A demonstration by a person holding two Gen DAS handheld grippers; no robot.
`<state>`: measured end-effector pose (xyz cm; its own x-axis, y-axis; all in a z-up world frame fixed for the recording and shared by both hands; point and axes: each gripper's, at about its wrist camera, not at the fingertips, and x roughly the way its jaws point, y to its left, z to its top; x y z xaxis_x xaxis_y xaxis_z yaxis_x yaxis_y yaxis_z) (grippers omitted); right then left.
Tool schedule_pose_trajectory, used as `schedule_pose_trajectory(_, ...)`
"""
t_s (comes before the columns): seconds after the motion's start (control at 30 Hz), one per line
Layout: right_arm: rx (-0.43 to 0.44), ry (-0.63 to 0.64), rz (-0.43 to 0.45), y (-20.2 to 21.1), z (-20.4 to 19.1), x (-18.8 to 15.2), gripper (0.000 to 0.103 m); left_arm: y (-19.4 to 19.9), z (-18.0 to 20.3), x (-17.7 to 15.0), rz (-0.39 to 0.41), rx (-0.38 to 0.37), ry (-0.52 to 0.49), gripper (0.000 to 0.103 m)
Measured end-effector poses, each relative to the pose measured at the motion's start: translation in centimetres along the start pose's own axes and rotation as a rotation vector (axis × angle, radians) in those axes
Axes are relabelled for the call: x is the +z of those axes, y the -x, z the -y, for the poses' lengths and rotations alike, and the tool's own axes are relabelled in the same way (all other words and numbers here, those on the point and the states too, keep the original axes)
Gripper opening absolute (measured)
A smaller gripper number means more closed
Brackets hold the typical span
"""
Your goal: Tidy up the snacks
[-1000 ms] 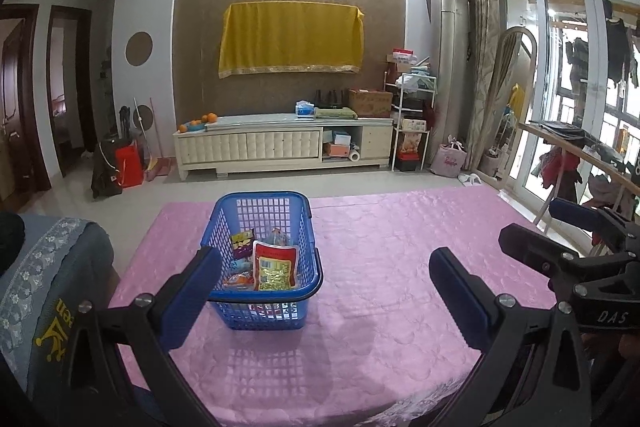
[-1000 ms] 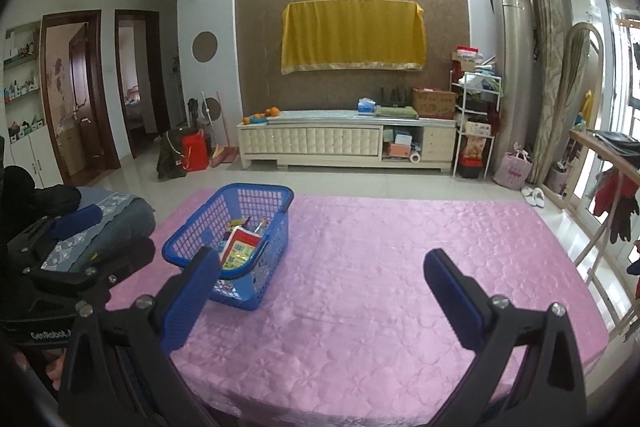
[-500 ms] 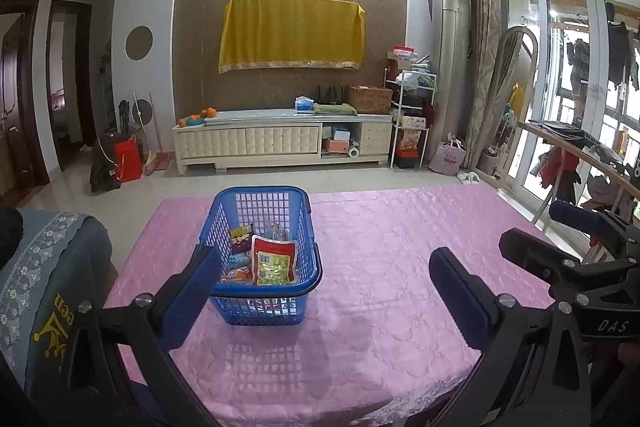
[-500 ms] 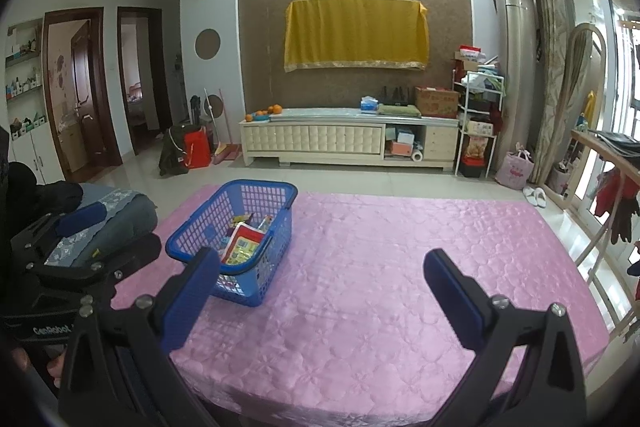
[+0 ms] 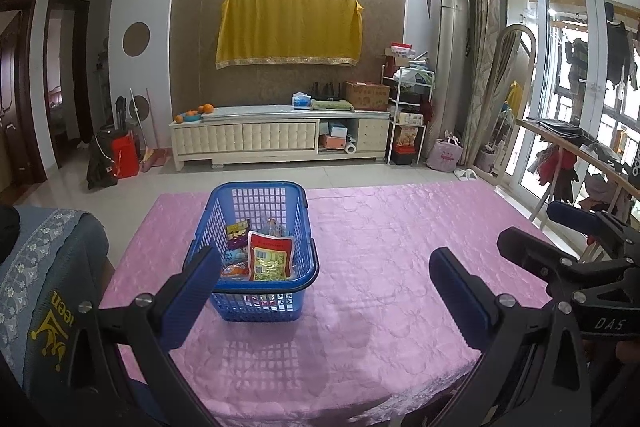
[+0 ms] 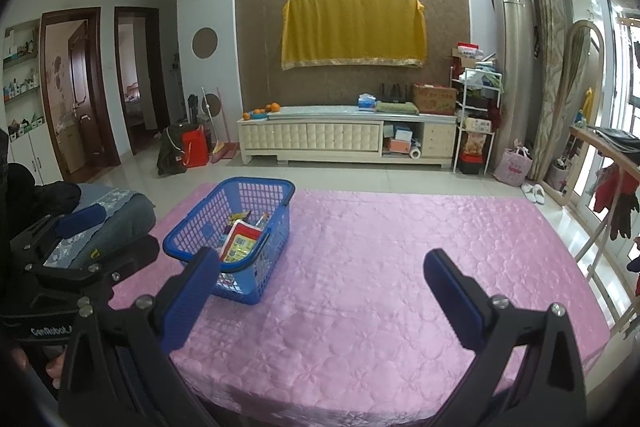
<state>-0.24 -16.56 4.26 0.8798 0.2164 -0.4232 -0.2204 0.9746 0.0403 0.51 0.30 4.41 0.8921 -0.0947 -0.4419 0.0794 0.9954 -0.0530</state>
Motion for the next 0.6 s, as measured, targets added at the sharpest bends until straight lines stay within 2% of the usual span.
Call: schedule_pose_trajectory(0.6,0.001,-0.003,-0.027,-0.20,0.11,-0.13,0.103,0.31,0.25,0.25,-0.005,-0.013,-0.001,0.103)
